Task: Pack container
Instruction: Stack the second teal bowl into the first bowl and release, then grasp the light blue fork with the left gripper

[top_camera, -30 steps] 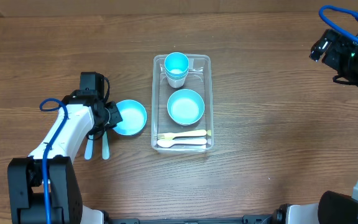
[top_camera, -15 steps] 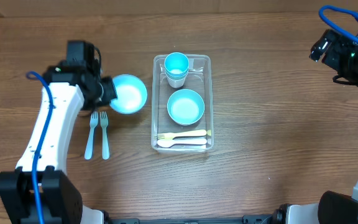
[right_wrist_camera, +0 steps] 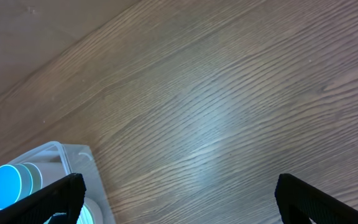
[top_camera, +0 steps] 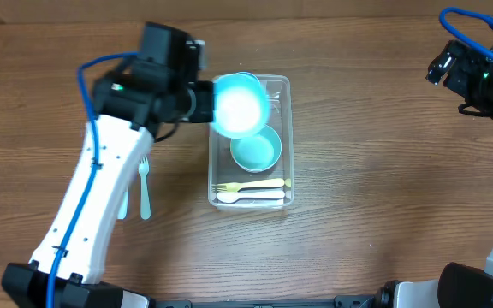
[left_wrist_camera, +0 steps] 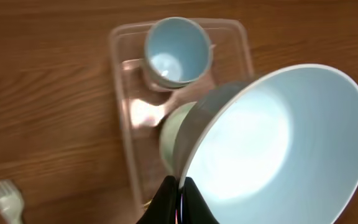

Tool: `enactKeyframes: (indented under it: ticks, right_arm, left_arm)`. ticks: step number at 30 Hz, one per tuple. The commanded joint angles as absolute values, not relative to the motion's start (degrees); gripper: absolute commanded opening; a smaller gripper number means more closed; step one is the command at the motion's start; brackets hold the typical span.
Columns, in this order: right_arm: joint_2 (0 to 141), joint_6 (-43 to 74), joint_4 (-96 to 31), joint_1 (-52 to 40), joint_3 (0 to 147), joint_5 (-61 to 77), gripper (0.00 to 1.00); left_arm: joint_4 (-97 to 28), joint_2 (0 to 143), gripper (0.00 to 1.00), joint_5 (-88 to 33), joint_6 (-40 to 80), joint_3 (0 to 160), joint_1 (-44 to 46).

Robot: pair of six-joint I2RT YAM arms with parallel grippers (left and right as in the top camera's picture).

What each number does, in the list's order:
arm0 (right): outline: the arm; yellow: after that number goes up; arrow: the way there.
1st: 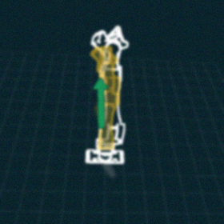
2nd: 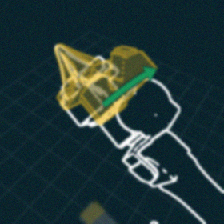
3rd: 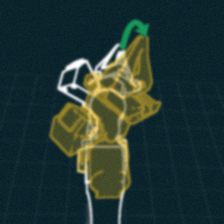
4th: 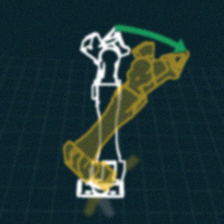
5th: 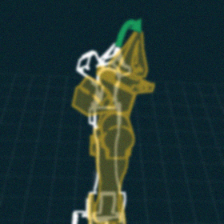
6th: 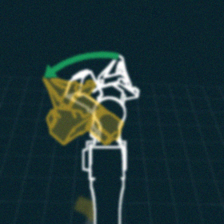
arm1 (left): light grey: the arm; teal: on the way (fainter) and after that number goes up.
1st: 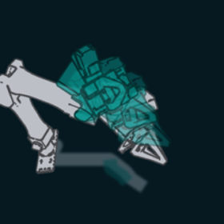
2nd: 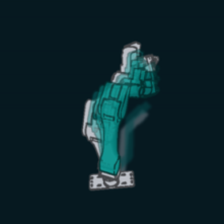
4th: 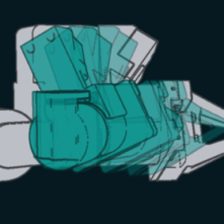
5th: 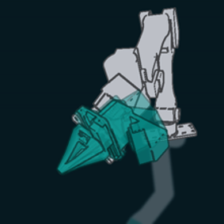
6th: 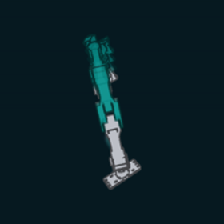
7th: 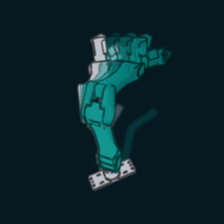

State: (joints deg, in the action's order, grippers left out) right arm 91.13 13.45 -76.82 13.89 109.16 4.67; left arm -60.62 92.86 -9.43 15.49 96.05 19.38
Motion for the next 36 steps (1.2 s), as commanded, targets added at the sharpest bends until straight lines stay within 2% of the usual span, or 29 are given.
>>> enactKeyframes:
  ticks: [1,10,15,19,20,21,24,27,31,33,36]
  right_arm:
    - [90.56,13.74,-76.66,13.96,109.23,4.78,1.0]
    - [90.56,13.76,-76.66,13.96,109.23,4.78,1.0]
    - [90.56,13.74,-76.66,13.96,109.23,4.78,1.0]
    - [90.56,13.74,-76.66,13.96,109.23,4.78,1.0]
    - [90.56,13.74,-76.66,13.96,109.23,4.78,1.0]
    - [90.56,13.76,-76.66,13.96,109.23,4.78,1.0]
    - [90.56,13.76,-76.66,13.96,109.23,4.78,1.0]
    - [90.56,13.76,-76.66,13.96,109.23,4.78,1.0]
    - [90.56,13.74,-76.66,13.96,109.23,4.78,1.0]
    - [90.56,13.76,-76.66,13.96,109.23,4.78,1.0]
    - [90.56,13.76,-76.66,13.96,109.23,4.78,1.0]
  left_arm:
    - [-57.82,96.71,0.04,-7.38,19.59,91.55,23.57]
    - [-52.36,107.74,0.04,-6.85,20.16,88.31,24.75]
    - [-53.12,108.73,0.06,-8.64,20.12,88.71,24.77]
    - [-61.63,106.17,0.29,-5.28,19.7,95.55,24.01]
    - [-63.92,105.03,0.43,-3.29,19.68,97.93,23.77]
    - [-66.08,103.63,0.5,-1.08,19.68,100.42,23.51]
    - [-70.02,99.98,0.58,3.7,19.29,103.98,22.5]
    - [-75.13,96.47,0.56,7.99,19.38,104.25,20.16]
    - [-83.68,95.66,0.41,9.15,19.94,103.63,11.99]
    - [-84.66,95.66,0.4,8.99,19.9,101.97,7.7]
    - [-80.27,95.66,0.45,7.03,18.55,94.63,1.34]
